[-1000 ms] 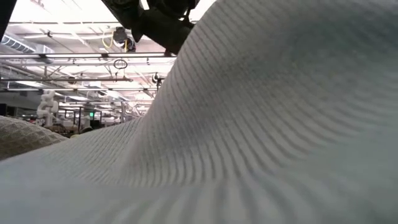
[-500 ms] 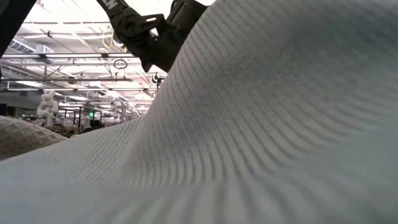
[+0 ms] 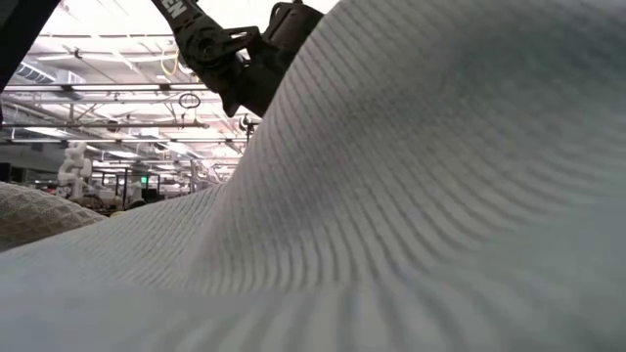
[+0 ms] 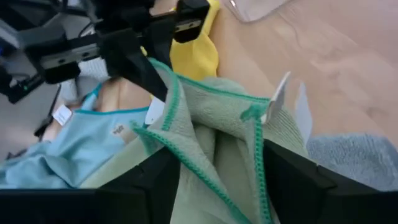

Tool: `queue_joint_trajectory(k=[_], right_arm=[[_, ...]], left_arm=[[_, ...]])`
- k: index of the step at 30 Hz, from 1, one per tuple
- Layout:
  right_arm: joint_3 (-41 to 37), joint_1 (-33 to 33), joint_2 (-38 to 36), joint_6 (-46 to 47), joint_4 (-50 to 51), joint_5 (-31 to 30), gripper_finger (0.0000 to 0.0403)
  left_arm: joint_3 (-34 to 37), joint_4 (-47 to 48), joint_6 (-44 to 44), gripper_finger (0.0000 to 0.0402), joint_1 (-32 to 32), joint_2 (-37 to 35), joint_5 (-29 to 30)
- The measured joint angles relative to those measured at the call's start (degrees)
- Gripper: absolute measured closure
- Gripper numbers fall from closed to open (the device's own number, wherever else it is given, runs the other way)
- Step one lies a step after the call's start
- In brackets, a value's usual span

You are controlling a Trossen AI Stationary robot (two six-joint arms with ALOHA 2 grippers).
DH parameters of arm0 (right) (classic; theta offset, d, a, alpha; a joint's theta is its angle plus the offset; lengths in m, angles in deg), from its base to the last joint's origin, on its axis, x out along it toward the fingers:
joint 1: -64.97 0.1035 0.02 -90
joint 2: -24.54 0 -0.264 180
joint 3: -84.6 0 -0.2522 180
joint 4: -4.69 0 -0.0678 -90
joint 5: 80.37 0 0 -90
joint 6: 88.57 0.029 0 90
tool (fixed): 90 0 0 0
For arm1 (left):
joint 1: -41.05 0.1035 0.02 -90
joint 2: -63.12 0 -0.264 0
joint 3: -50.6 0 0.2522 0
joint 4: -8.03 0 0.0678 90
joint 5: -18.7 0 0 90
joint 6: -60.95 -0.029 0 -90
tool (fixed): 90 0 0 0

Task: Fold microfiber towels
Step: Fold the light green microfiber cloth

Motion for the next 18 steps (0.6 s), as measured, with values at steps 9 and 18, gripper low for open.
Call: queue_joint_trajectory(k=[9, 18], right_arm=[[0.0, 0.0, 0.0, -6.8, -1.6, 0.1, 0.0208], [0.0, 0.0, 0.0, -9.9, -3.3, 3.0, 0.0212]], left_arm=[[0.0, 0.0, 0.0, 0.038, -0.1, 0.0, 0.0], [0.0, 0.0, 0.1, 0.0396, -0.1, 0.0, 0.0]])
